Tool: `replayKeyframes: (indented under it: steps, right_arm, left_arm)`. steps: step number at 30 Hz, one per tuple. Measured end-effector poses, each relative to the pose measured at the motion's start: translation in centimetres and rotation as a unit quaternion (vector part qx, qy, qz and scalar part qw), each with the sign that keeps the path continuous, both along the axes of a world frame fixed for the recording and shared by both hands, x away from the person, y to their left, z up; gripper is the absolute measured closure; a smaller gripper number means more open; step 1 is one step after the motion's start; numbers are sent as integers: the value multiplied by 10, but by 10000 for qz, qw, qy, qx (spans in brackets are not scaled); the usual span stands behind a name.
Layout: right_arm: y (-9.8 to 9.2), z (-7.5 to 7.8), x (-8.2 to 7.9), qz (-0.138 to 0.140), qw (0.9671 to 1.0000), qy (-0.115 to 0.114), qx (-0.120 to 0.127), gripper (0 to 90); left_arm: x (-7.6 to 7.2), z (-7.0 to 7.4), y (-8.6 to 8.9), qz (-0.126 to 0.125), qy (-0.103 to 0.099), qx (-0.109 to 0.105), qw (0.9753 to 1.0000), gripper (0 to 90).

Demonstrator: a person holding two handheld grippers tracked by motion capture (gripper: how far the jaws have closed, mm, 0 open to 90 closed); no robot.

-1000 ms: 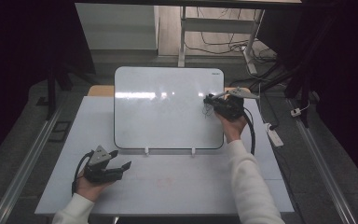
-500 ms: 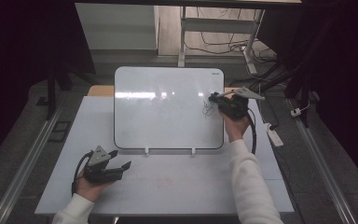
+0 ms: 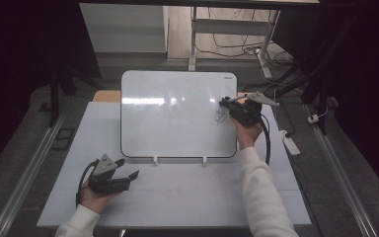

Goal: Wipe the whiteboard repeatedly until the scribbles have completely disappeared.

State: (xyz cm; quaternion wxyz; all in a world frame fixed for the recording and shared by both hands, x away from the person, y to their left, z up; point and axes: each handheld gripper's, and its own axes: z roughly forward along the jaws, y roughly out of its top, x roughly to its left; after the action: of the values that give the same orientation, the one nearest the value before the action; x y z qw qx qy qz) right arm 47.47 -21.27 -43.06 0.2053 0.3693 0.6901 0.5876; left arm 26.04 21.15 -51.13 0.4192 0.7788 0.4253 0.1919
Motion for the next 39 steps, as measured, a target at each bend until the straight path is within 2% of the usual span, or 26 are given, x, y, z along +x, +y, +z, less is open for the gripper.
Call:
replayKeyframes:
  steps: [2, 4, 6, 8, 9, 10, 13, 15, 16, 18, 20, 21, 24, 26, 27, 29, 31, 32, 33, 35, 36, 37, 39]
  right_arm:
    - [7, -3, -5, 256, 9994, 4, -228, 778]
    - [1, -1, -3, 192, 9993, -56, -328, 778]
    - [-16, 5, 2, -250, 9996, -117, -90, 778]
    - [-29, 6, 6, -373, 9991, -3, 224, 778]
    - [-29, 5, 4, -356, 9992, -1, 201, 778]
    - [-25, 3, 1, -260, 9996, 5, 61, 778]
    - [-10, -5, -8, 215, 9995, 98, -228, 779]
    - [-11, -5, -8, 236, 9993, 90, -279, 779]
    - [-15, -3, -6, 143, 9996, 65, -217, 779]
    - [-24, 2, -2, -218, 9998, 4, -40, 779]
    - [-28, 2, 1, -270, 9994, 85, 199, 779]
    - [-25, 1, -1, -213, 9996, 119, 167, 779]
    - [-3, -8, -9, 350, 9990, 202, -205, 779]
    - [1, -7, -12, 388, 9982, 95, -457, 778]
    - [-2, -6, -10, 338, 9986, 97, -390, 779]
    - [-15, -2, -5, -10, 9999, 92, -116, 778]
    - [-20, -3, -3, -112, 9997, 158, 114, 778]
    - [-17, -4, -5, -129, 9998, 149, 70, 778]
    - [-11, -5, -8, 29, 9998, 154, -88, 778]
    - [3, -10, -15, 438, 9980, 203, -417, 778]
    - [7, -11, -18, 477, 9970, 127, -597, 778]
    - [7, -9, -17, 470, 9968, 112, -643, 778]
    - [0, -4, -11, 188, 9989, 35, -417, 778]
  left_arm:
    - [1, 0, 1, 8, 13, -18, 10000, 305]
    - [0, 0, 1, 8, 7, -9, 10000, 305]
    - [-1, 0, 0, 4, -10, -2, 10000, 305]
    - [-1, 1, 0, 1, -19, -6, 10000, 305]
    - [-1, 0, 0, 1, -15, -5, 10000, 305]
    - [0, 0, 0, 4, 0, -7, 10000, 305]
    - [1, -1, 0, 9, 21, -13, 10000, 305]
    - [0, 0, 0, -3, 8, 6, 10000, 305]
    - [-1, 0, -1, -2, 0, 8, 10000, 305]
    - [-1, 0, -1, 3, -15, 3, 10000, 305]
    - [-1, 0, 0, 2, -9, 0, 10000, 305]
    - [0, 0, 0, 3, 1, -4, 10000, 305]
    - [1, -1, 0, 14, 20, -14, 10000, 305]
    - [0, 0, 0, 3, 15, -2, 10000, 305]
    - [0, 0, 0, -4, 6, 4, 10000, 305]
    - [-1, 0, -1, -9, -15, 1, 10000, 305]
    - [-1, 0, 0, -3, -17, -5, 10000, 305]
    - [-1, 0, 0, 0, -11, 0, 10000, 305]
    - [0, 0, 0, 3, 1, -9, 10000, 305]
    - [1, 0, 0, 8, 16, -19, 10000, 305]
    - [1, 0, 0, -4, 14, -1, 10000, 305]
    - [0, 0, -1, -8, 9, 9, 10000, 305]
    - [-1, 0, -2, -19, -5, 32, 10000, 305]
